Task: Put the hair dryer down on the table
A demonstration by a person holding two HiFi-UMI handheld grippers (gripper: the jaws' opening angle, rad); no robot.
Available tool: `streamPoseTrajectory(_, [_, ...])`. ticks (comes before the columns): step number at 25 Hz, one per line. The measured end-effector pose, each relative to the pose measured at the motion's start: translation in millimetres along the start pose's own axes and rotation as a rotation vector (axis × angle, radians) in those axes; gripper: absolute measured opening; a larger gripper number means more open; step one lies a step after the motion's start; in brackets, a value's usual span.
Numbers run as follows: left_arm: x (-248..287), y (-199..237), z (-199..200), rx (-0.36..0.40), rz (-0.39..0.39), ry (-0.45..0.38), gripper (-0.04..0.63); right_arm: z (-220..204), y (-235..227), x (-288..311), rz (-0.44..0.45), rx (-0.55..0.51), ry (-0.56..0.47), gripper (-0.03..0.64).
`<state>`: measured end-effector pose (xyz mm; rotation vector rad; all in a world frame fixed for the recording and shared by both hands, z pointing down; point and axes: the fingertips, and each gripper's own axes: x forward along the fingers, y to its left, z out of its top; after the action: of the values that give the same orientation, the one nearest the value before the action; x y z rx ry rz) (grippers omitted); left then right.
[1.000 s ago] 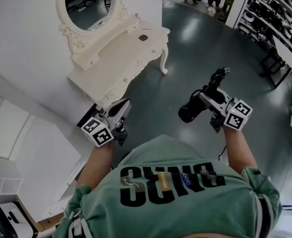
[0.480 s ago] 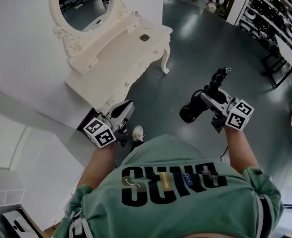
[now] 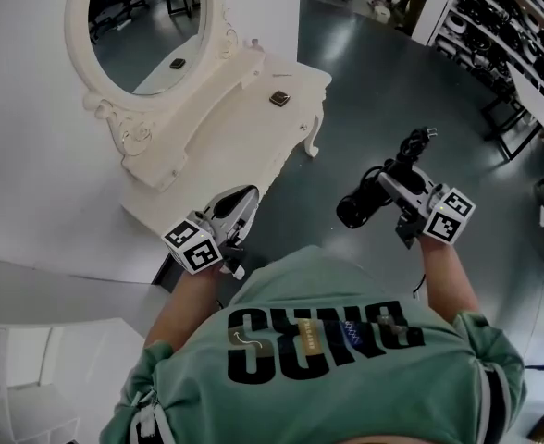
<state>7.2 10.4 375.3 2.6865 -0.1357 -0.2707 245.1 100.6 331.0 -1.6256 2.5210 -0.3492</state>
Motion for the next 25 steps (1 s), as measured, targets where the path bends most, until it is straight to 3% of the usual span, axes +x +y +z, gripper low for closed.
streamPoseTrajectory(8, [22, 103, 40, -0.005, -0.052, 0.044, 0.011, 17, -45, 98, -0.050, 0.011, 0.003, 0.156])
streamPoseTrajectory(14, [46, 149, 46, -0.047, -0.029, 0.053, 0.011, 20, -87, 139, -0.043, 0.028, 0.032, 0.156])
streamPoseTrajectory(20, [81, 186, 45, -0.047, 0.029, 0.051, 0.011, 22, -146, 171, 0.014, 0.039, 0.054, 0.156])
streamPoseTrajectory(25, [129, 209, 54, -0.017, 0.132, 0.007, 0.009, 36, -207, 196, 0.113, 0.015, 0.086, 0.156])
